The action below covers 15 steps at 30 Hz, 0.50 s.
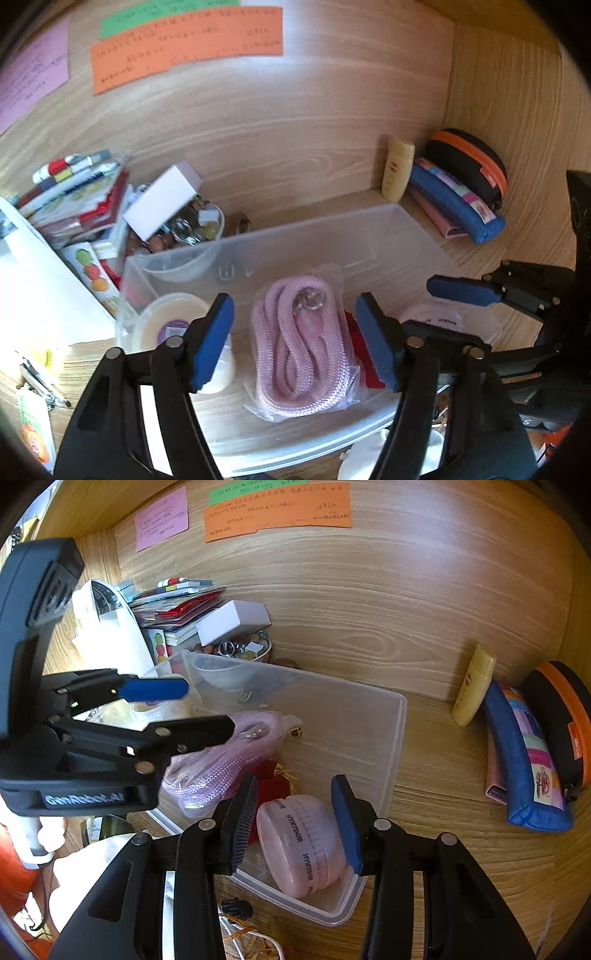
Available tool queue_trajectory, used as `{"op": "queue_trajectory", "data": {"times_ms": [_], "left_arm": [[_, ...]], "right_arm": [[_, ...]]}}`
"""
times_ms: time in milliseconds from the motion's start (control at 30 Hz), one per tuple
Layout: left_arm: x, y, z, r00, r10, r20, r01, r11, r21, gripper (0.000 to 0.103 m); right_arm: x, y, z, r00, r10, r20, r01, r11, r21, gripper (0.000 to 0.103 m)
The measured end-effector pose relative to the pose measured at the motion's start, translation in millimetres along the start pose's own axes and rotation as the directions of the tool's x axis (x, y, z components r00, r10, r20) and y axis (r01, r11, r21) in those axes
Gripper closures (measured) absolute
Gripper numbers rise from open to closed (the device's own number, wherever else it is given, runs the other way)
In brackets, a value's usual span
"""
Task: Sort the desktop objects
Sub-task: 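Release the rope bag into the bin with left tool while right tool releases pink case, then move left tool to the blue Max box while right tool approaches mint-green tube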
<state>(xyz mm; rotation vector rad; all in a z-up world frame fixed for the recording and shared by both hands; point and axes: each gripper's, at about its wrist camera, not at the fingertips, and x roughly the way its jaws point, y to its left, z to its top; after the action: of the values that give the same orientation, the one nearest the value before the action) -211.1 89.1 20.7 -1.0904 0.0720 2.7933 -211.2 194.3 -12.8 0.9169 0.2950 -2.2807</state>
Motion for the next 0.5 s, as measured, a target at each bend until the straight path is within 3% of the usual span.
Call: {"op": "queue_trajectory", "data": {"times_ms": [67,267,433,500], "left_arm": [[-7,5,3,1.000,0.005,0.024,-0.004,1.000,-0.021,0.020],[-33,24,10,0.996,0.028,0.087,-0.021,0.996,-0.087,0.008],[-54,35,12,0.990,0.073,0.124,-0.057,0.991,-0.124,0.005],[-62,36,12,0.988,0.079,0.130,-0.063,0.991,-0.121,0.005]], "right_arm": [[-2,0,1,1.000,0.003,0.000,-0.003,1.000,0.004,0.064],[-12,-3,5,1.000,0.024,0.017,-0.024,0.999,0.029,0.055],[-30,-1,7,0.997,-0.015,0.071,0.013,0.999,0.036,0.027],[-39,1,8,0.995,-0.041,0.092,0.038,0.999,0.028,0.022]]}}
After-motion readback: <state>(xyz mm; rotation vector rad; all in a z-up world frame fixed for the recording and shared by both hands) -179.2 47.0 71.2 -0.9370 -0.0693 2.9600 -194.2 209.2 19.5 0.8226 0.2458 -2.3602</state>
